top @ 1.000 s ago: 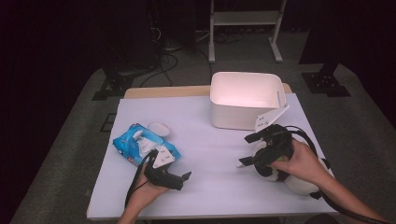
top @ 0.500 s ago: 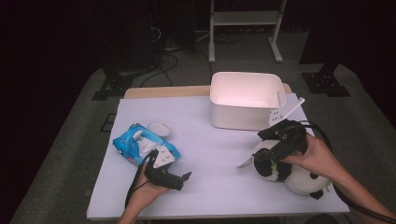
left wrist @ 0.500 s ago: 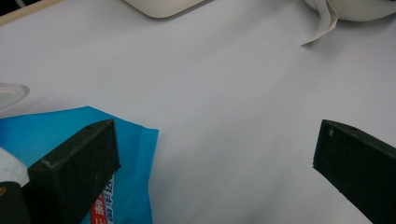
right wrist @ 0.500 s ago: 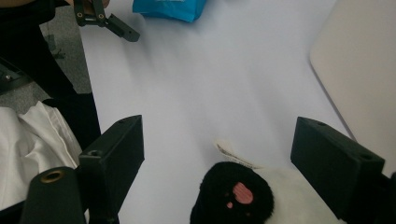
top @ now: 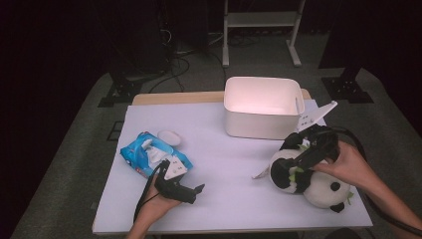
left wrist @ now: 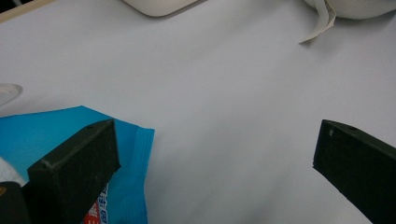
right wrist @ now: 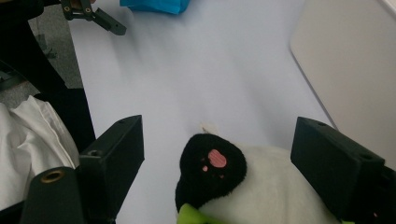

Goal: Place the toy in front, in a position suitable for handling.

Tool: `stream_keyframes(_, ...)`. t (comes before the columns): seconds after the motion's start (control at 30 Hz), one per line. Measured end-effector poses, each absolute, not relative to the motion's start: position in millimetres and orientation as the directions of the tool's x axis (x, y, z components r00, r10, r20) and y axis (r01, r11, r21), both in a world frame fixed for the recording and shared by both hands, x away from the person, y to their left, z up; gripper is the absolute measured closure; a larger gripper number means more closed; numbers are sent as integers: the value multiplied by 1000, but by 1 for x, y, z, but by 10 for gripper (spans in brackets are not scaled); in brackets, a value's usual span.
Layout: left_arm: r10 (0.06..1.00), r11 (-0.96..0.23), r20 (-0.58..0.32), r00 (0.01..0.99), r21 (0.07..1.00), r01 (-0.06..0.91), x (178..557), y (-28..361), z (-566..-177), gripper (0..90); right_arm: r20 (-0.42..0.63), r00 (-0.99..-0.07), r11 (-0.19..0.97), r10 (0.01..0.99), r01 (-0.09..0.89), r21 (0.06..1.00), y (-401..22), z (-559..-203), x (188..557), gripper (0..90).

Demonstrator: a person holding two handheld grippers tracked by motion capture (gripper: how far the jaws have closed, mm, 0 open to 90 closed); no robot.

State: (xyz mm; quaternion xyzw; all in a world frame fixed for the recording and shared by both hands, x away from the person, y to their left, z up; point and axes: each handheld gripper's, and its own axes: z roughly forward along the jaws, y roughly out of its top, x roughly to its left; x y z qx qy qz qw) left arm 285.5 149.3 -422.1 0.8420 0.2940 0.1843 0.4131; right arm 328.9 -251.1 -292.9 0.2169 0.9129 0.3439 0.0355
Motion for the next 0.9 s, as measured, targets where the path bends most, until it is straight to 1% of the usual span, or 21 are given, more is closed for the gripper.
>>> stream_keyframes(0.4, 646, -485, 66, 761, 805, 342, 285, 148, -423, 0, 95, -890, 657, 445, 397, 641, -274, -296, 330, 163)
stream_keyframes(0.9, 646, -485, 60, 761, 802, 348, 286, 148, -424, 0, 91, -868, 663, 488, 437, 608, -304, -310, 332, 166)
